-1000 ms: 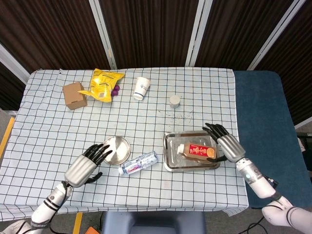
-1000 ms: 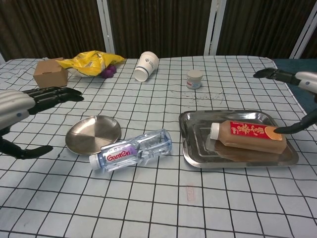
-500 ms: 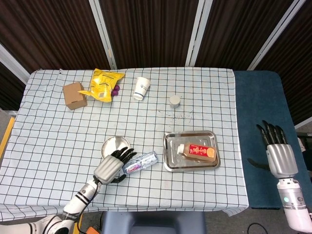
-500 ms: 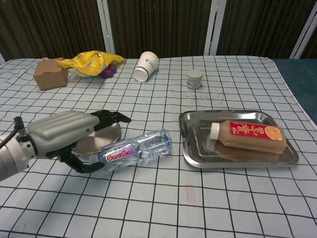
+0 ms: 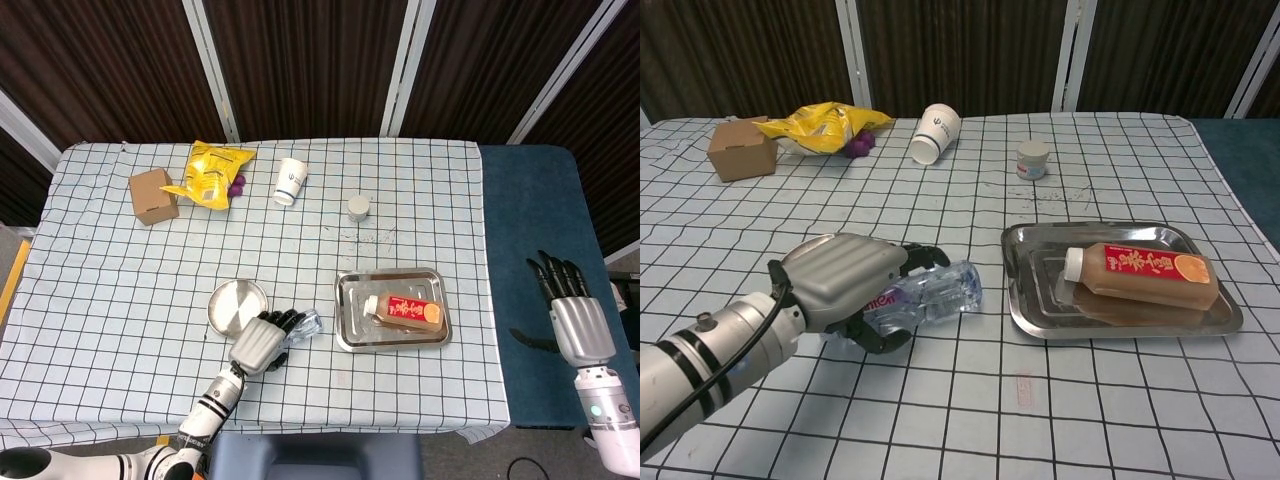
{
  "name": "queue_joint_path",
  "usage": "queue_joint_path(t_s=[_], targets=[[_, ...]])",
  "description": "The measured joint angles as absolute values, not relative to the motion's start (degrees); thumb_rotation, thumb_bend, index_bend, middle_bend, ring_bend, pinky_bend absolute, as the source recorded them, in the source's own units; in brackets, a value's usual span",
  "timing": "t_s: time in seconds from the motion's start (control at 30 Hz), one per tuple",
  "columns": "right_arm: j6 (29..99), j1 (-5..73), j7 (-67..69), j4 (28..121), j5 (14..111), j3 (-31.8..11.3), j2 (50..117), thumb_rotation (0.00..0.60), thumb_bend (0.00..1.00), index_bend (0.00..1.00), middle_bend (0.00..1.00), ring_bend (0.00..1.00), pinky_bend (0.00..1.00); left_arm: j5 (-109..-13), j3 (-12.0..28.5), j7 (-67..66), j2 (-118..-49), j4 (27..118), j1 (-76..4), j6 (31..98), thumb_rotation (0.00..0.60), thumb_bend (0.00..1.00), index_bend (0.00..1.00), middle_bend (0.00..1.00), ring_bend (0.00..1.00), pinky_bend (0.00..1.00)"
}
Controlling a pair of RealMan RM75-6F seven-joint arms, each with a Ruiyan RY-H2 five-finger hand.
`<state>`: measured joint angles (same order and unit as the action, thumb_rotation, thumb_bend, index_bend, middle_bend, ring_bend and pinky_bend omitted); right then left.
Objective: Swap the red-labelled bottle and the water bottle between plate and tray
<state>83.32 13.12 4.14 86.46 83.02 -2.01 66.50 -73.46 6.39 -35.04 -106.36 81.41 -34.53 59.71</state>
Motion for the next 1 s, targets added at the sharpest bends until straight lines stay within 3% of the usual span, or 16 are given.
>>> queue_joint_path(t_s=[0.23,0.4,0.77,1.0], targets=[[82.43,12.82,3.40,86.71,82.94,-2.64,66.48,0.600,0.11,0.00,0.04,0.00,0.01,-74.78,6.66,-32.87,-107.67,77.41,-35.05,61.37,0.600,0.38,0.56,0.57,0.61,0.72],[81.80,12.71,2.54,86.67,82.53,-3.24,66.85,0.600,0.11,0.00,0.04,0.00,0.01,-76.66,6.56,-29.40,-106.67,78.31,-35.08,62.31,0.600,0.42,0.65,0.68,0.72,0.85],[80.07,12.63,1.45,87.27,82.63,-3.54,67.13,0.600,0.11,0.00,0.04,0.00,0.01,-83.86,7.05,-24.33,-96.44,82.25,-37.50,63.20,0.600,0.44,0.67,0.69,0.74,0.86],[80.55,12.17,0.34,87.93,83.47,-3.52,67.36,0.600,0.11,0.00,0.04,0.00,0.01,-87.24,5.83,-13.19,-91.87,76.15,-39.71,60.23,0.600,0.42,0.65,0.66,0.72,0.83]])
